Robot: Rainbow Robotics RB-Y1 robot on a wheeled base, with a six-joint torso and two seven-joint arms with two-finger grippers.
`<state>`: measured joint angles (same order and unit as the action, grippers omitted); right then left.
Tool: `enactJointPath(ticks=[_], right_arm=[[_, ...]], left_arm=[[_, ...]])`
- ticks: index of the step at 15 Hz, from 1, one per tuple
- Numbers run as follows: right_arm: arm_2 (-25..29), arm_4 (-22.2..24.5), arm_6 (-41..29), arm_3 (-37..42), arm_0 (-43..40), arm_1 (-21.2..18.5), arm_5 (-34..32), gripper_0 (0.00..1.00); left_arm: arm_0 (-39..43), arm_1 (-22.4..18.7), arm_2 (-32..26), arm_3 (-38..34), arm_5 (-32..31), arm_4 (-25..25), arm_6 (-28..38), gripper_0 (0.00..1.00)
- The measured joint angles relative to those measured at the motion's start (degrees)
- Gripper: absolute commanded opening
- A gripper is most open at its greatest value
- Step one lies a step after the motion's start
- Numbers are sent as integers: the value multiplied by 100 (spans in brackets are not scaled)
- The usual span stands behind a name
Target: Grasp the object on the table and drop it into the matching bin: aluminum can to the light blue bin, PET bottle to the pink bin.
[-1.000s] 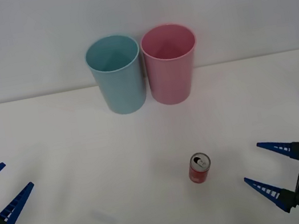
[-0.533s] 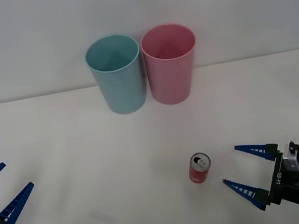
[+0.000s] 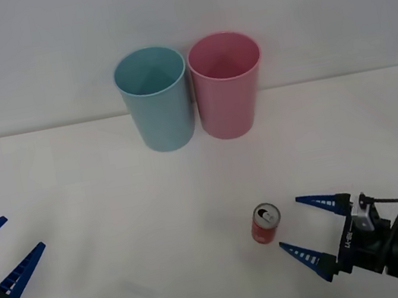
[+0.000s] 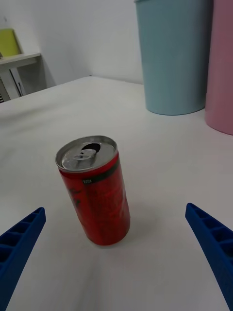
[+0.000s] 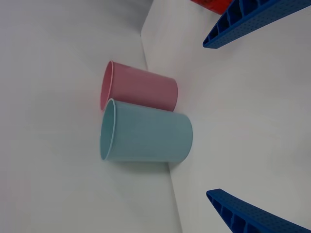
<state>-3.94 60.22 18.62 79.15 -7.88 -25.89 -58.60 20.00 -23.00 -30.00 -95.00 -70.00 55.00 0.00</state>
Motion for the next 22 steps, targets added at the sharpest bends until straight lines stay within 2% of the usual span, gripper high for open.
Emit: enactJointPath(ticks=[12,18,19,20,21,22], right_arm=[[-846,-1,294,3,283,305,903,100],[-927,242,328,3,340,583,1096,100],[-941,243,340,3,343,585,1118,67],[-942,246,361,3,353,585,1129,20],[-943,249,386,3,365,585,1132,6],[-943,247,401,-2,366,585,1135,0]], left_arm=[[0,0,0,0,0,0,0,100],[0,0,0,0,0,0,0,100],[0,0,0,0,0,0,0,100],[0,0,0,0,0,0,0,100],[0,0,0,0,0,0,0,100],[0,0,0,0,0,0,0,100]])
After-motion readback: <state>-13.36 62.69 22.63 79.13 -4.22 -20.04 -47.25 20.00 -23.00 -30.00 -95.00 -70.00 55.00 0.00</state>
